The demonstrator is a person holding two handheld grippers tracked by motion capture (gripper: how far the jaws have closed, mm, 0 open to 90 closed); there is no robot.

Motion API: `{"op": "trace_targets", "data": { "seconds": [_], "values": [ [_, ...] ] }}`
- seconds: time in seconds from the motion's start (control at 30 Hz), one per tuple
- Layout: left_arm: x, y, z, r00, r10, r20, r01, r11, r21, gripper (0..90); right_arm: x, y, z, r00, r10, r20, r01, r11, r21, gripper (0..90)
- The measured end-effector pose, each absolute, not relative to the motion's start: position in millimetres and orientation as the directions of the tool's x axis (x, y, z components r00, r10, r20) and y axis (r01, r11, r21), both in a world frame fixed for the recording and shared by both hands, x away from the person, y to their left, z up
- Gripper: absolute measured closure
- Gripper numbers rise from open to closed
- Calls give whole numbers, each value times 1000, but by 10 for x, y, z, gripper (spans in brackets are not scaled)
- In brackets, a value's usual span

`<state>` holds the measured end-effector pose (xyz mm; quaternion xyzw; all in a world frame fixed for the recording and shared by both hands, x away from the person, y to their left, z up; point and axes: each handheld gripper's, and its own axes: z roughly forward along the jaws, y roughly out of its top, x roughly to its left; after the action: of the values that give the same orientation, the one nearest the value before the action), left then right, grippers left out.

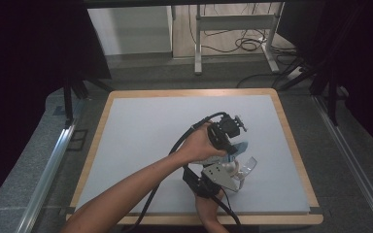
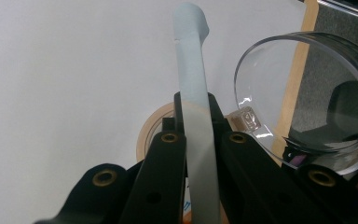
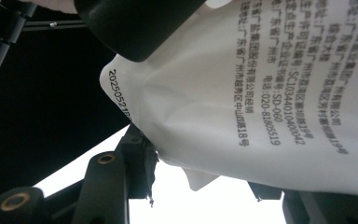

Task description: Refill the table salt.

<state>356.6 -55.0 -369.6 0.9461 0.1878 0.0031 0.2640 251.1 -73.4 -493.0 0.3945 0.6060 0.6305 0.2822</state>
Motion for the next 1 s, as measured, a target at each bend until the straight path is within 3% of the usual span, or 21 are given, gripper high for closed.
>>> {"op": "trace_targets", "data": {
  "seconds": [1.0],
  "values": [
    [3567,-565,-3711,930,355,-92,352,-792,500,900,2516,-738,-4913,-525,838,145,116,-98,988,509]
  ]
}}
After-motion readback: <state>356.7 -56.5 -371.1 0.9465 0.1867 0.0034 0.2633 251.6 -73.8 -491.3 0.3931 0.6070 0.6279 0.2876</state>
